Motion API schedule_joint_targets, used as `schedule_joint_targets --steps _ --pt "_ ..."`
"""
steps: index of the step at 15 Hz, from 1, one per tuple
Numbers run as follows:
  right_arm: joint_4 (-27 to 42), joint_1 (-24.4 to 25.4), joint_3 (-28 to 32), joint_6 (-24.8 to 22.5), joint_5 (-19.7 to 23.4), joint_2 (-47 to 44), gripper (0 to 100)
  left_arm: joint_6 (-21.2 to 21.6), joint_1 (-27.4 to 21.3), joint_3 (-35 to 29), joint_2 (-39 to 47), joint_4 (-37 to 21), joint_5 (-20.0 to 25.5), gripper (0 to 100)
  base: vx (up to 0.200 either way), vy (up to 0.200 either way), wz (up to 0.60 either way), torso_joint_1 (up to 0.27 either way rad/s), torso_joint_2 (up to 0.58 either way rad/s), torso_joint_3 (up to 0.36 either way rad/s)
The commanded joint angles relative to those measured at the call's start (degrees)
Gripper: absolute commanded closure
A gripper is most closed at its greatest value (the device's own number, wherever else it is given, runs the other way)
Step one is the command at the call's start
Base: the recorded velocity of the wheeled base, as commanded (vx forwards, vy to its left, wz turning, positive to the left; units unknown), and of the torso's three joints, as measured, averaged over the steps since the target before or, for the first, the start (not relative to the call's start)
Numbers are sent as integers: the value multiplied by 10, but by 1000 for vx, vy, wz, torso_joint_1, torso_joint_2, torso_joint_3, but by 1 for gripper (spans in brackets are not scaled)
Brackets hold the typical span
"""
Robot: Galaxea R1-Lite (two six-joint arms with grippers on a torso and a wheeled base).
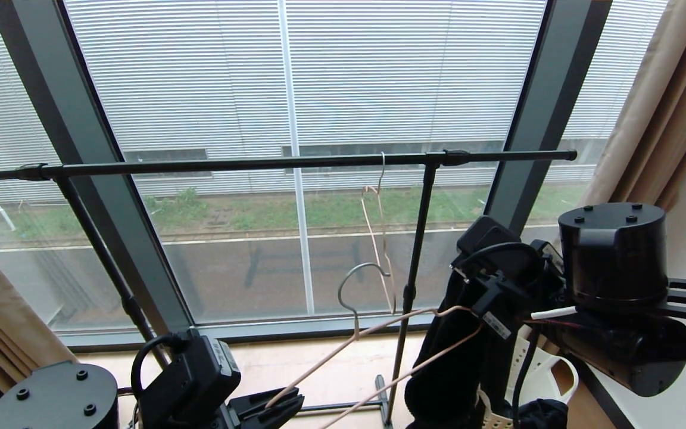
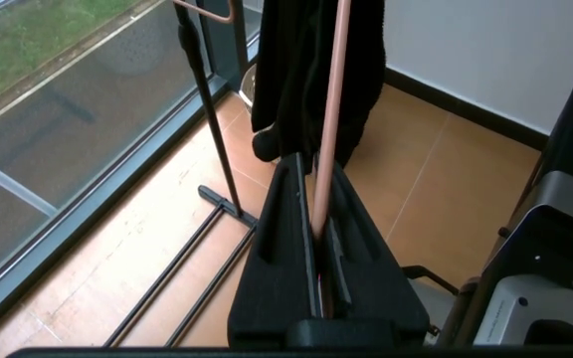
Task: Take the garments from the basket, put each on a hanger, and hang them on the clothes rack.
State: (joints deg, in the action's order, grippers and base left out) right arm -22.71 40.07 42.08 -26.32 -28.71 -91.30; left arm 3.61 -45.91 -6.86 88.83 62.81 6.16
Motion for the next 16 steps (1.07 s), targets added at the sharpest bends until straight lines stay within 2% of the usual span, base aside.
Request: schedule_joint_targets --steps 1,3,7,13,16 --pt "2 3 -2 0 1 18 100 0 6 1 -1 0 -1 100 0 0 0 0 0 0" --pt "5 4 -8 0 2 36 100 0 22 -3 -1 1 -3 100 0 0 0 0 0 0" --pt "5 13 -11 0 2 32 100 0 24 -17 -2 5 -28 100 0 0 0 0 0 0" --pt "3 12 -7 -1 -11 23 100 0 38 -19 -3 20 -39 100 0 0 0 0 0 0" --pt "3 12 -3 -1 -21 25 100 1 38 -32 1 20 -76 100 0 0 0 0 0 0"
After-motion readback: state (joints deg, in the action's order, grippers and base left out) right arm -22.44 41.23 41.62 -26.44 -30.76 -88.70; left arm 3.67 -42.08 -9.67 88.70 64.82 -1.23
